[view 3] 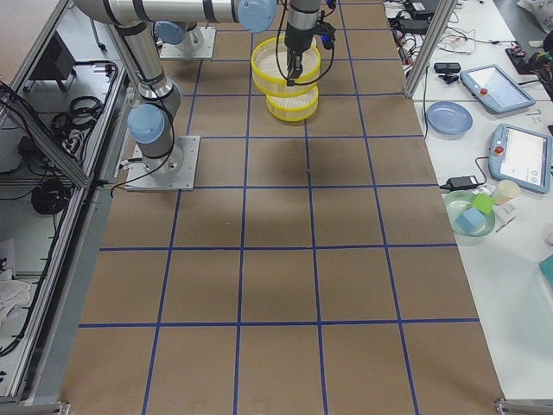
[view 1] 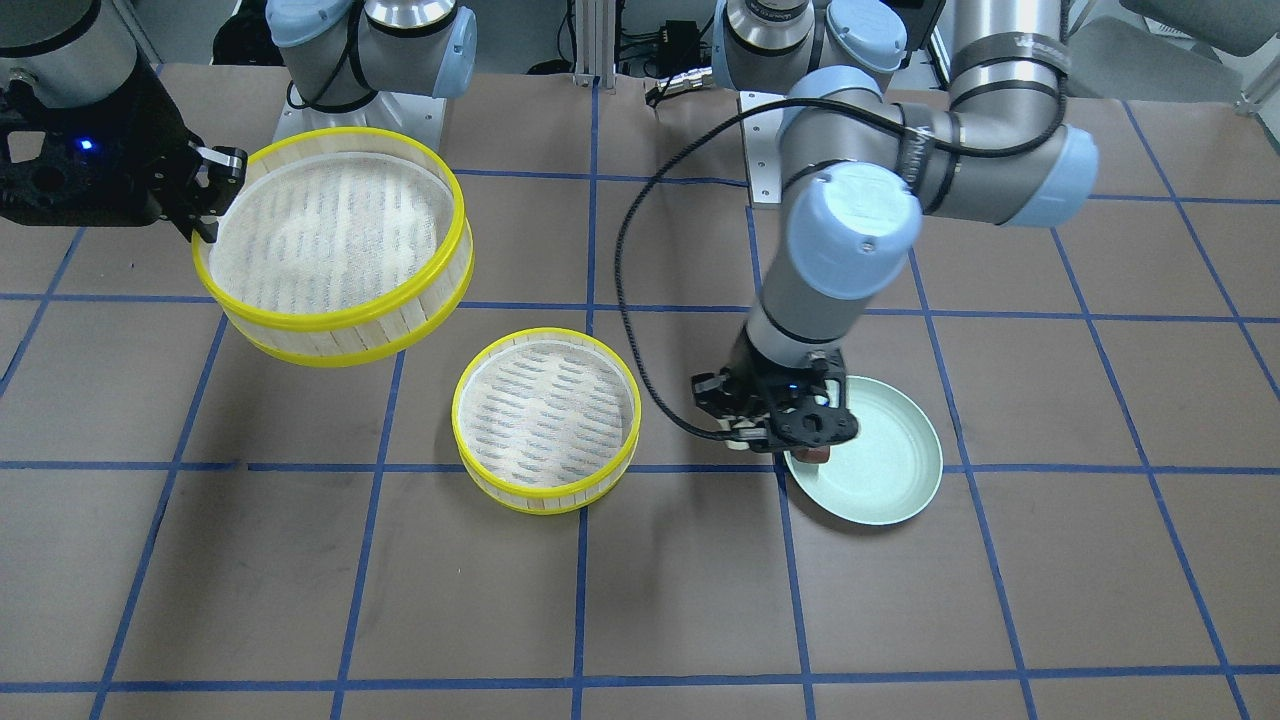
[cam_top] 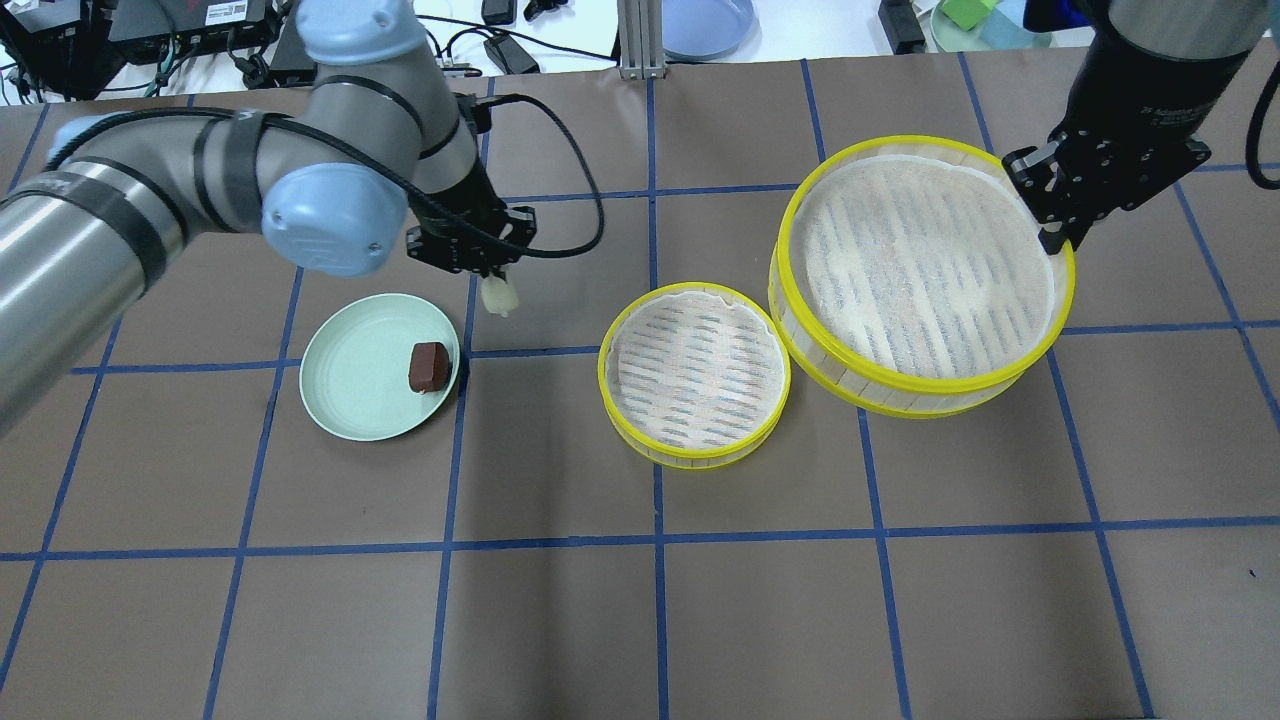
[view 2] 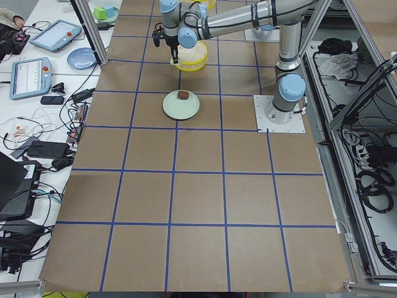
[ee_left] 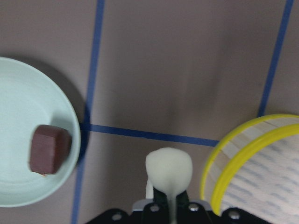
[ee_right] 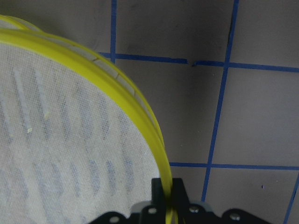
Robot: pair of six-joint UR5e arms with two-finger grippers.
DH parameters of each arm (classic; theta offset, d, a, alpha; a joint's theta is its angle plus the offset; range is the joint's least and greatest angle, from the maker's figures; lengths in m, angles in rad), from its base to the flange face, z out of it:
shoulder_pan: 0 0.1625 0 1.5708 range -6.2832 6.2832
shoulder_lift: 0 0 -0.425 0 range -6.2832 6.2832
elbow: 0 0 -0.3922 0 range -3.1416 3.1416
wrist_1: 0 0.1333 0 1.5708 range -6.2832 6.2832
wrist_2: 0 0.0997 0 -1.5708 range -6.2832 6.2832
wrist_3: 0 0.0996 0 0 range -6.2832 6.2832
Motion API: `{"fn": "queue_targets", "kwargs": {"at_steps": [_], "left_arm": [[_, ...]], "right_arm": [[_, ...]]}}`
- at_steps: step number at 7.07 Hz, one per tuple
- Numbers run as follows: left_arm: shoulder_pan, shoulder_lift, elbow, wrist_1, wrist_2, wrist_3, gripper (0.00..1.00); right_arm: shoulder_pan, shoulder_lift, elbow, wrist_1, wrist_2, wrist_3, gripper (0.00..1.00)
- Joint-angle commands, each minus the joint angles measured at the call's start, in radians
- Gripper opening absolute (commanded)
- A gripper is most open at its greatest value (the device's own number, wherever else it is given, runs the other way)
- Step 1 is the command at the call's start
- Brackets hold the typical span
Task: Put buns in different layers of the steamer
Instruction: 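Carry the white bun with the left gripper into the lower steamer tier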
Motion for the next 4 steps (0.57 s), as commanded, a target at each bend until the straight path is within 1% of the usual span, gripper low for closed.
{"fn": "queue_targets", "kwargs": {"at_steps": [1,2,3,4], "left_arm": [[-0.144,-0.056,-0.002,0.033,-0.048,-0.271,0.0],[-0.175,-0.085,-0.011,0.064,-0.084,-0.322,0.0],[-0.193,-0.11,-0.03,0.063,-0.083,-0.33,0.54],[-0.204,-0.118,-0.042,0.107,-0.084,-0.336,0.83]], "right_arm": [[-0.001,-0.001,0.001,0.006,0.004,-0.004,0.0],[-0.001,-0.003,0.001,0.006,0.004,-0.004,0.0],[-0.001,-0.003,0.001,0.008,0.004,-0.004,0.0],[-0.001,-0.004,0.001,0.008,0.004,-0.004,0.0]]}}
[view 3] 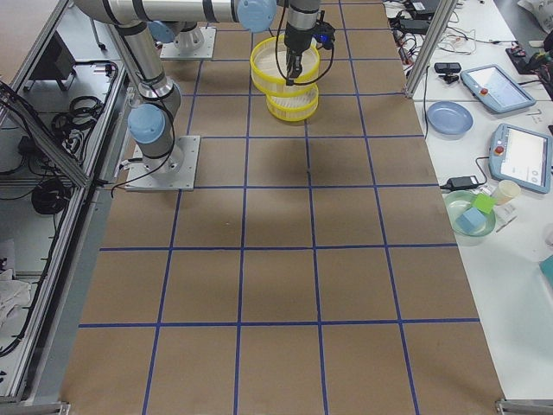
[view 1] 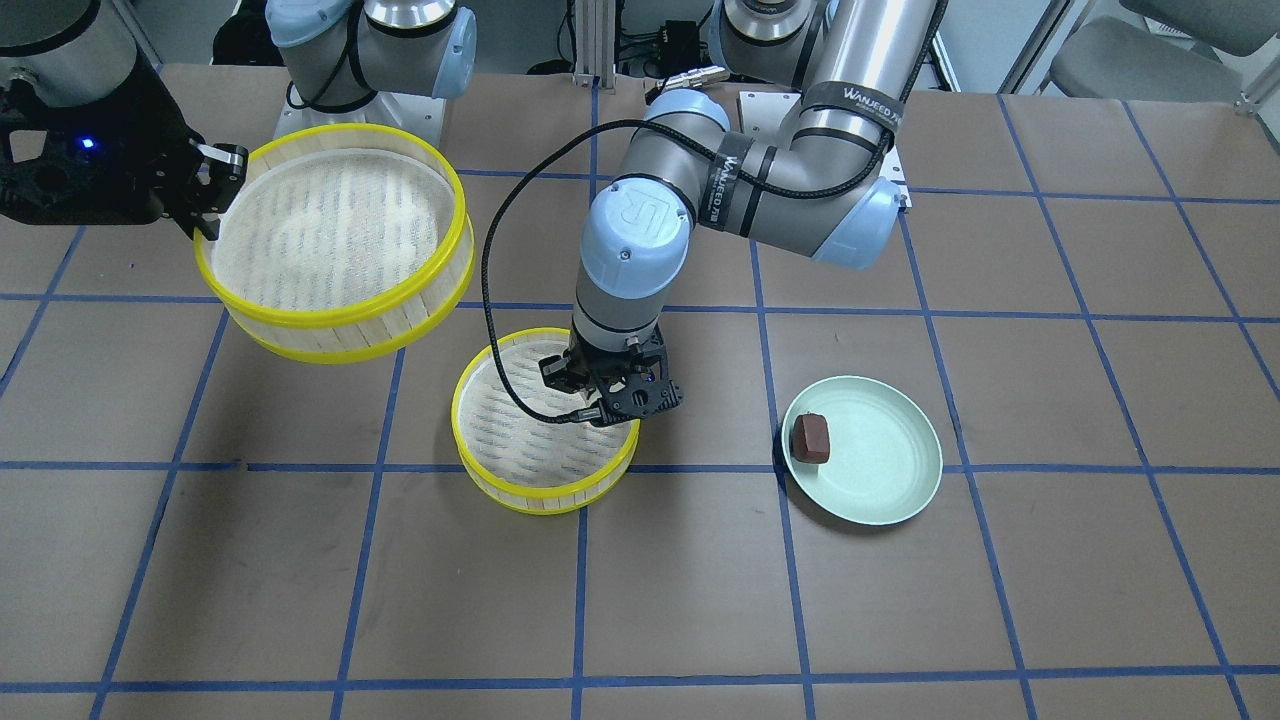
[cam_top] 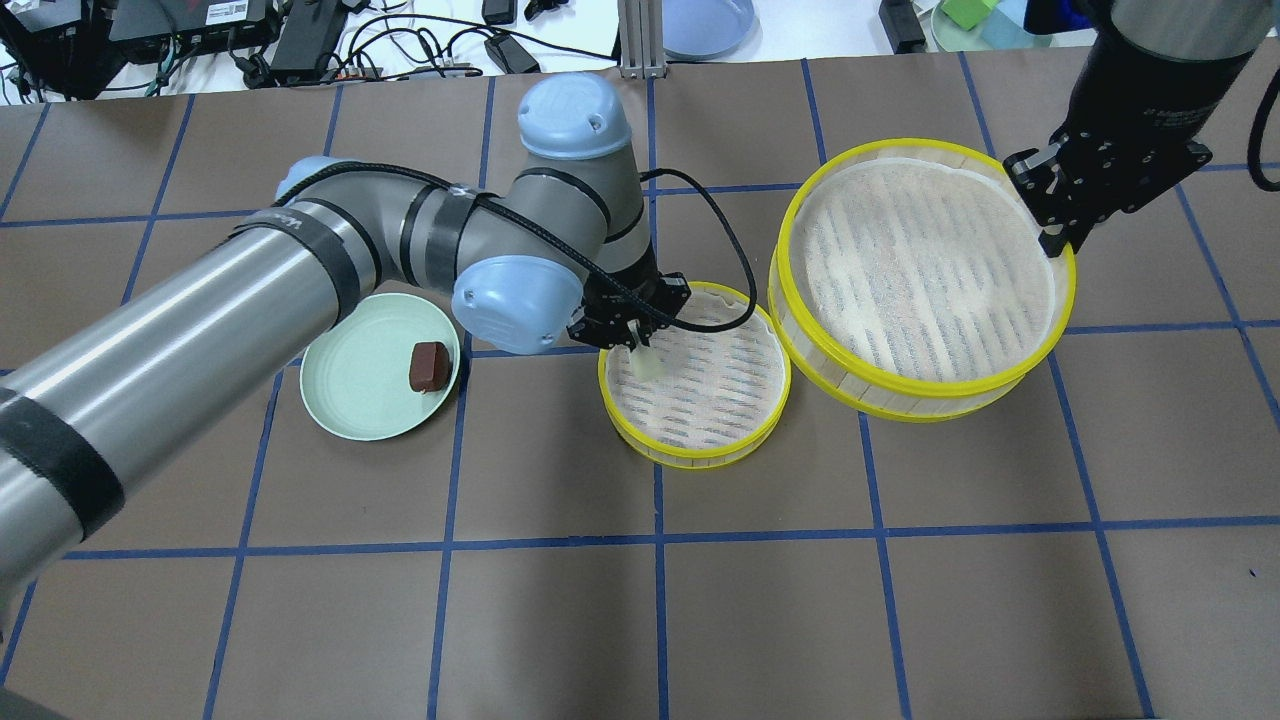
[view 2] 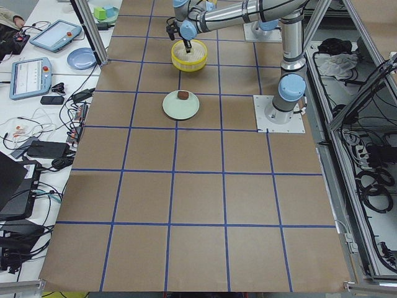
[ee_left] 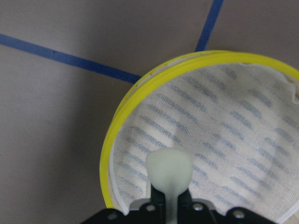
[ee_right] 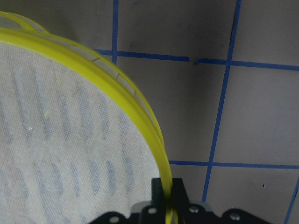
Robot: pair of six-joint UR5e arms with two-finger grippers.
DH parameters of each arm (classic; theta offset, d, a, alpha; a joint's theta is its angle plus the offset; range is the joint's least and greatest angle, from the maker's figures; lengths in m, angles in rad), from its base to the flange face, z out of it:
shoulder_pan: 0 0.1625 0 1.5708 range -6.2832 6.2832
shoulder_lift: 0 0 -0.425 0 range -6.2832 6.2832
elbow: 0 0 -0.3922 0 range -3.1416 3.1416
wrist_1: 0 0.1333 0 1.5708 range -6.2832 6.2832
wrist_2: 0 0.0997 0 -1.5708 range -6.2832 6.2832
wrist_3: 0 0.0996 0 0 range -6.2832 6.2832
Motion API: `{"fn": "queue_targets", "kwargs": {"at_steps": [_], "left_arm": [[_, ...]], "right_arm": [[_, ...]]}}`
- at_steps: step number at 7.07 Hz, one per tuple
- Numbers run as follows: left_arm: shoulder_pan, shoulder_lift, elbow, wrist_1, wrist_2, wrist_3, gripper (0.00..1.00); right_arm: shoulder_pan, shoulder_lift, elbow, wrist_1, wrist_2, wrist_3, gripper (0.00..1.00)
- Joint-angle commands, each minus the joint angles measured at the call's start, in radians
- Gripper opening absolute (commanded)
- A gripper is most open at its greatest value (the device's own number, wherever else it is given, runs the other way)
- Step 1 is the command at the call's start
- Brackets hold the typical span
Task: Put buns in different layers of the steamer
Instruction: 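Carry the white bun with the left gripper into the lower steamer tier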
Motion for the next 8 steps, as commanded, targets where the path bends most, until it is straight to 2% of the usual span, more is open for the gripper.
{"fn": "queue_targets", "kwargs": {"at_steps": [1,6,7,8], "left_arm": [[-0.018,-0.018,-0.02,0.046,-0.008,-0.021,1.0],[-0.018,-0.012,-0.019,0.05,-0.018,-0.016,1.0],[0.009,0.014,-0.013,0.049,-0.02,0.049,1.0],[0.092,0.039,-0.014,0.026,-0.012,0.223,1.0]], "right_arm": [[0.002,-0.003,0.001,0.001,0.0,0.0,0.0],[0.008,0.005,0.006,-0.013,0.005,0.018,0.0],[0.008,0.006,0.006,-0.013,0.005,0.024,0.0],[0.009,0.008,0.006,-0.015,0.005,0.024,0.0]]}}
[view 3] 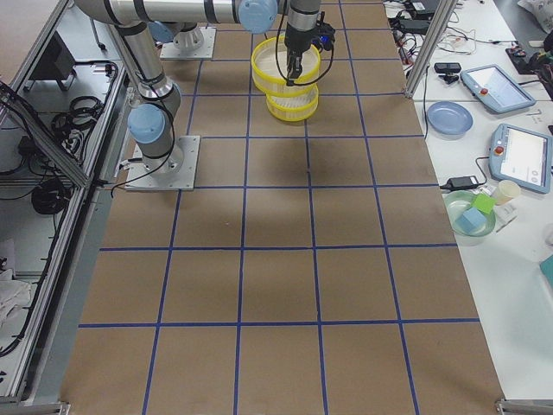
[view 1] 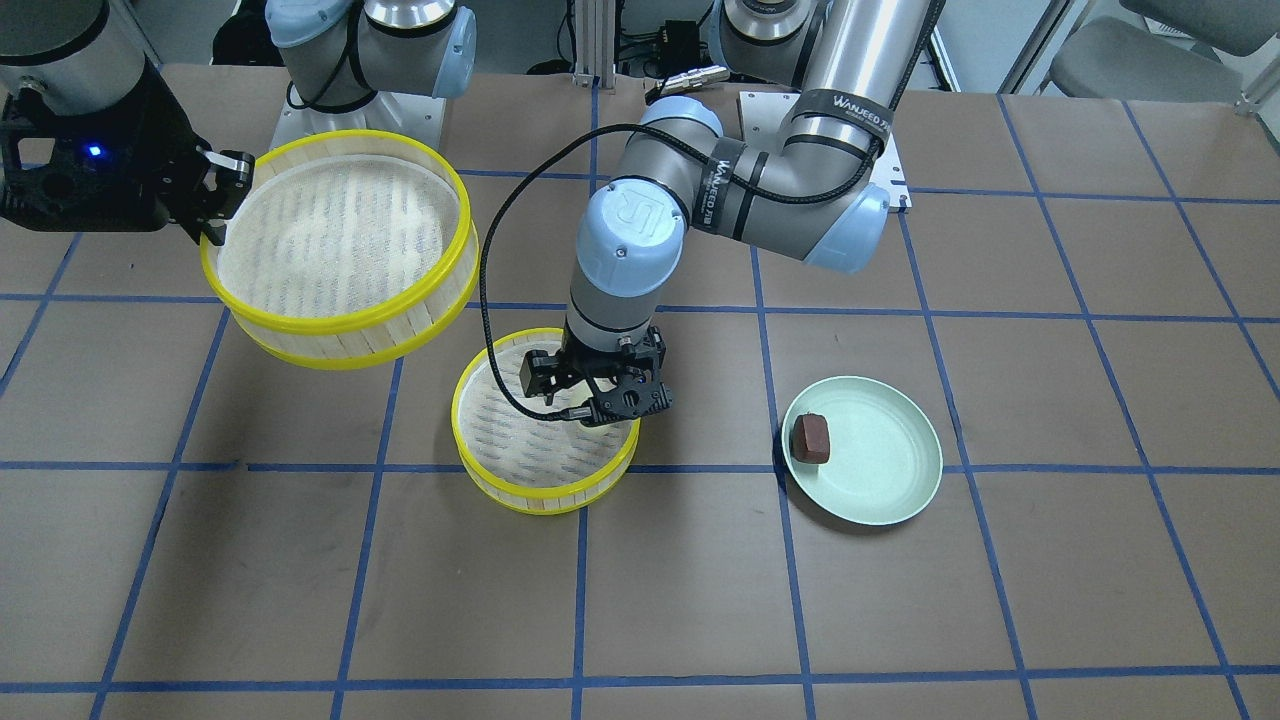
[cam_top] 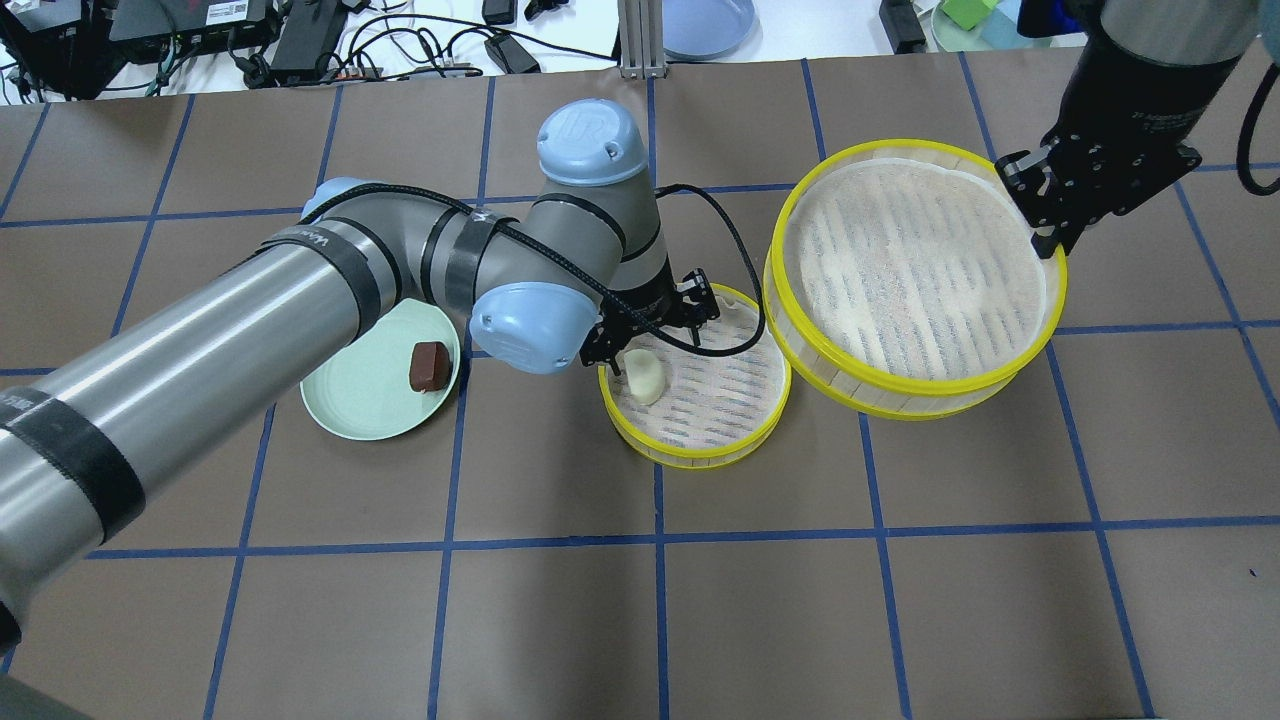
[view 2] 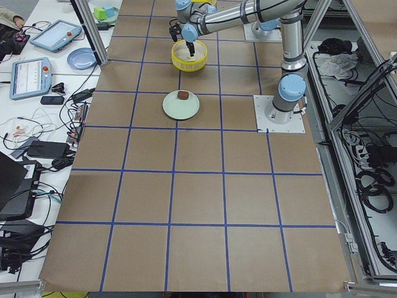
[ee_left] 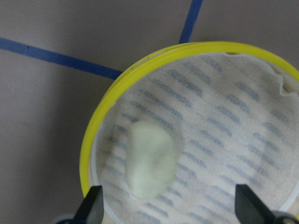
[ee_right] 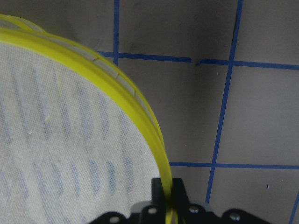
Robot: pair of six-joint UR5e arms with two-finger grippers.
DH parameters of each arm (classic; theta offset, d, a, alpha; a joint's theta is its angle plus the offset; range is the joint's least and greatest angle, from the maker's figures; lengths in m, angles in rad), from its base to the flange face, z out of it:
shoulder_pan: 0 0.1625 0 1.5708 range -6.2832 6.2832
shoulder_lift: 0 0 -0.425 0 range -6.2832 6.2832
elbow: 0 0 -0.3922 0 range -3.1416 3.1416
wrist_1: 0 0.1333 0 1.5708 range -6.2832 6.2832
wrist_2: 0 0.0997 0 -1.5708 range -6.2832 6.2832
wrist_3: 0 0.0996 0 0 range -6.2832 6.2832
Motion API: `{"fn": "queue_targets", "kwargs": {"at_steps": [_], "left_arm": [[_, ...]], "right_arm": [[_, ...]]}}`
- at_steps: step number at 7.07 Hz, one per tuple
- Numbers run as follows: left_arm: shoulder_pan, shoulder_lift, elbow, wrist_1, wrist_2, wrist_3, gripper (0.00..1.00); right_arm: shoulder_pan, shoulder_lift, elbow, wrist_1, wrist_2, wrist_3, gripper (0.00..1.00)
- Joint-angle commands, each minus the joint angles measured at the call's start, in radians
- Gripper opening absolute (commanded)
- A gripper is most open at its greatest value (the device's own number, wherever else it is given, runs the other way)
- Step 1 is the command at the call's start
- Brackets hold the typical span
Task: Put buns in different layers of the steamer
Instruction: 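Carry the white bun with the left gripper into the lower steamer tier, then release the bun, return left gripper to plate while right restacks the top tier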
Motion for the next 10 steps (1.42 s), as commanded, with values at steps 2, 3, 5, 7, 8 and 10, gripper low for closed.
{"fn": "queue_targets", "kwargs": {"at_steps": [2,3,5,7,8,10], "left_arm": [[0.208,0.085,-0.002,-0.096,0.088,0.444,1.0],[0.272,0.089,-0.01,-0.096,0.184,0.579,1.0],[0.412,0.079,-0.086,-0.096,0.181,0.737,1.0],[0.454,0.055,-0.149,-0.09,0.179,0.759,0.99],[0.454,0.044,-0.153,-0.096,0.161,0.759,0.99],[0.456,0.027,-0.163,-0.093,0.106,0.754,0.99]], "right_arm": [[0.032,0.011,-0.002,-0.004,0.04,0.055,0.0],[0.089,0.03,-0.002,-0.016,0.043,0.096,0.0],[0.234,0.161,0.0,-0.141,0.037,0.225,0.0],[0.316,0.289,0.027,-0.206,0.029,0.31,0.0],[0.316,0.323,0.07,-0.266,0.026,0.311,0.0],[0.324,0.347,0.092,-0.333,0.008,0.313,0.0]]}}
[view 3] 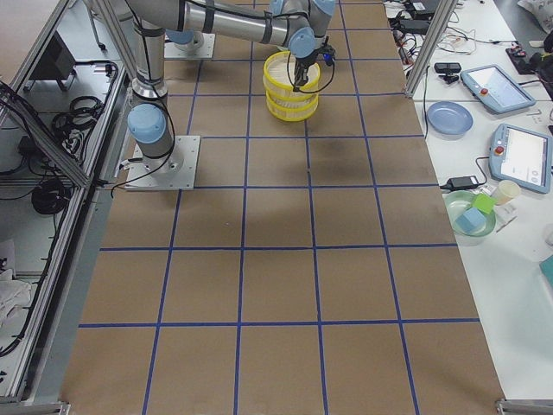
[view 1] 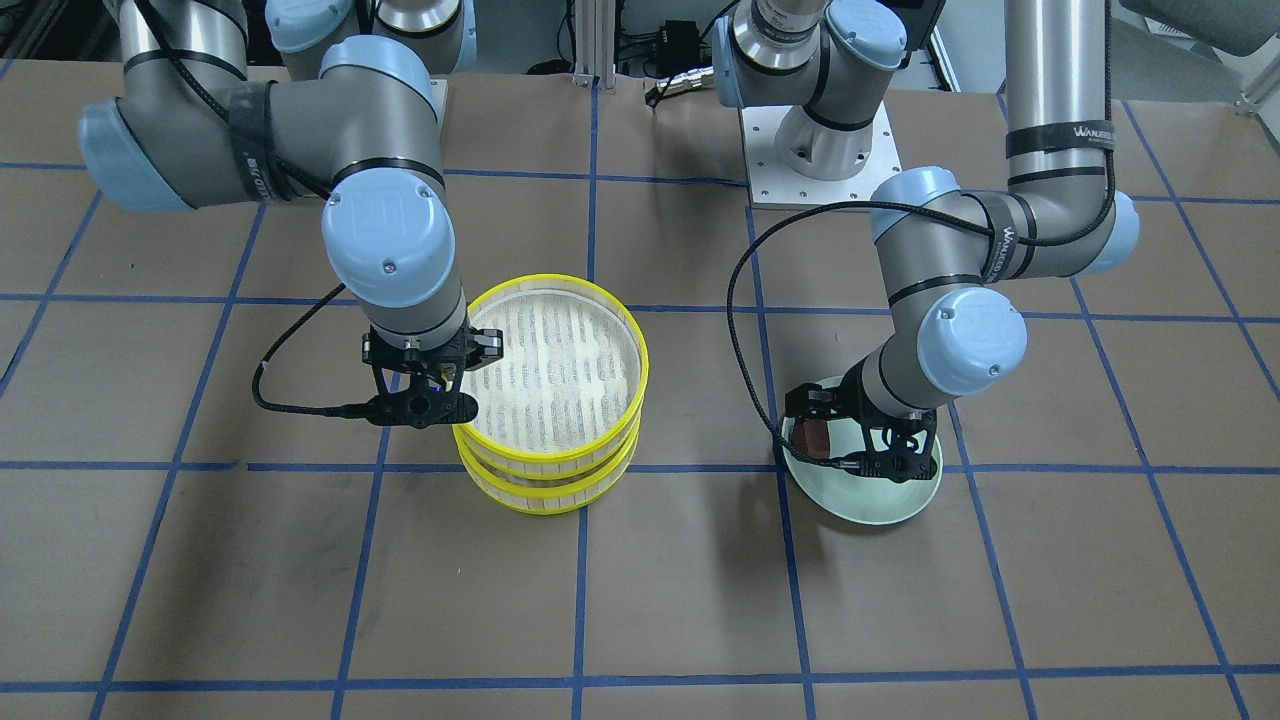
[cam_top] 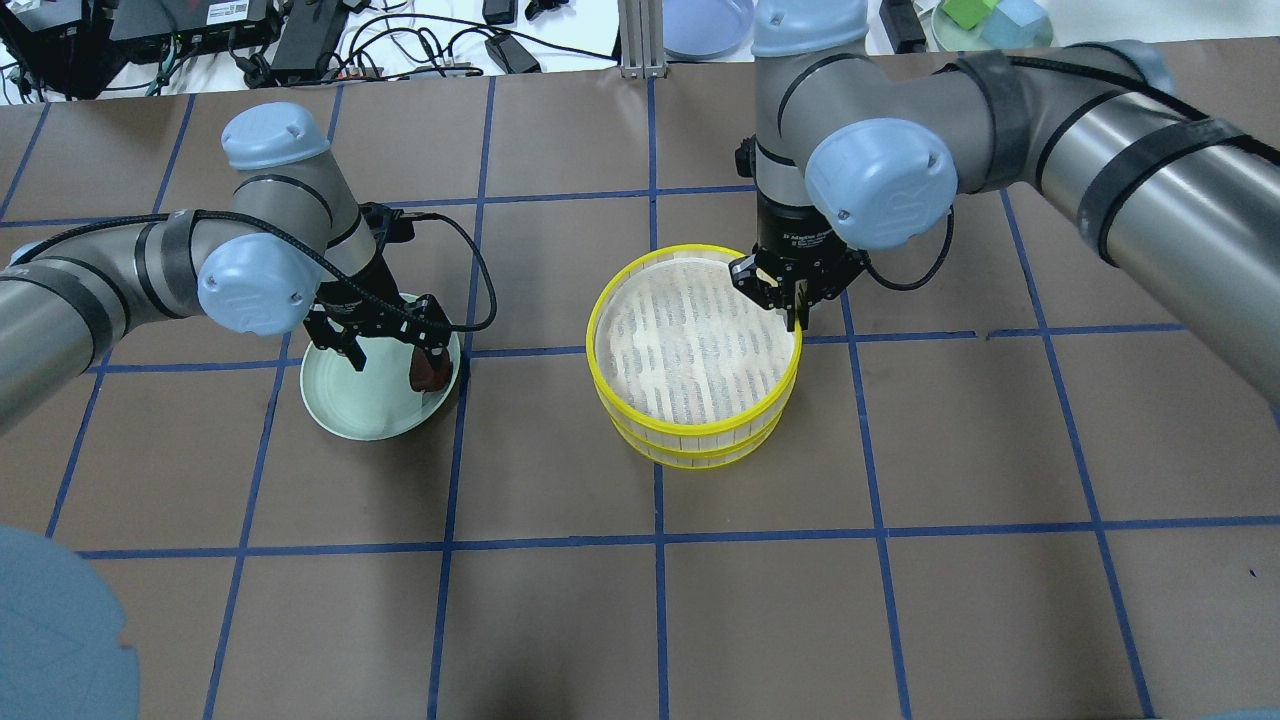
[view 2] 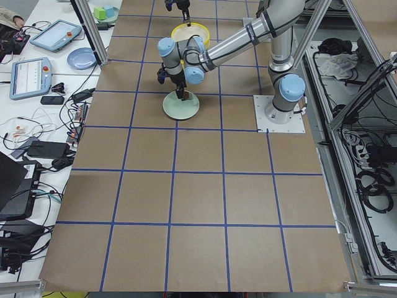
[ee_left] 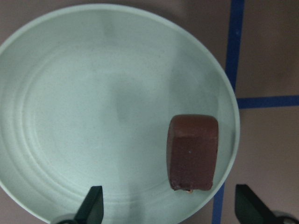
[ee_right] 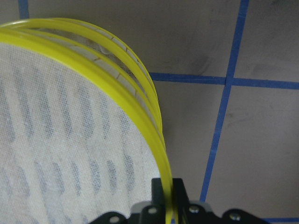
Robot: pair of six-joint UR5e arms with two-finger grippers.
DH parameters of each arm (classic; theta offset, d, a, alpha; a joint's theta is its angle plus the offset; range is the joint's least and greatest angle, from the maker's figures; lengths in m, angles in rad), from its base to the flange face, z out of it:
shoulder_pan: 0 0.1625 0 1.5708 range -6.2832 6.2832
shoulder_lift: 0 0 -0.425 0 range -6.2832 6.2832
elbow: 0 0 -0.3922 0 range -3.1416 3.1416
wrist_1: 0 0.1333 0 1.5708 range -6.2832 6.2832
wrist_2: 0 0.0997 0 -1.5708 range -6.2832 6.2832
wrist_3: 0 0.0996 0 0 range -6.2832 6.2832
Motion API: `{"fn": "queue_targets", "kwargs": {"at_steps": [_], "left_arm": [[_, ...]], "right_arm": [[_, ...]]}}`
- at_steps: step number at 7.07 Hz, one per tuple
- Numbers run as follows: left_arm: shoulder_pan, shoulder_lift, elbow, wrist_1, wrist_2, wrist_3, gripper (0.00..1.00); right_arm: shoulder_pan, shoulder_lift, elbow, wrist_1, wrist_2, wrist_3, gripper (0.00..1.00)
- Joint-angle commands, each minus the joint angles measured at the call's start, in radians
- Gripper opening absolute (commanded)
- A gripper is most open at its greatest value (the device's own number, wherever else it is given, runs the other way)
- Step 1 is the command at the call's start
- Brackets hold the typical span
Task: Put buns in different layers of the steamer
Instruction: 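Grasp the brown bun on the plate with the left gripper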
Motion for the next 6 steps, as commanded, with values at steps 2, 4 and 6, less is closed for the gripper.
{"fn": "queue_targets", "kwargs": {"at_steps": [2,4,6], "left_arm": [[0.004,-0.018,0.006,0.019,-0.05,0.001,0.99],[0.004,-0.026,0.004,0.12,-0.055,-0.002,0.98],[0.004,-0.047,-0.003,0.113,-0.055,-0.004,0.97]], "right_arm": [[0.004,0.044,0.013,-0.077,-0.02,0.002,0.0],[0.004,0.044,0.013,-0.075,-0.021,0.002,0.0],[0.006,0.033,0.013,-0.075,-0.023,0.002,0.0]]}}
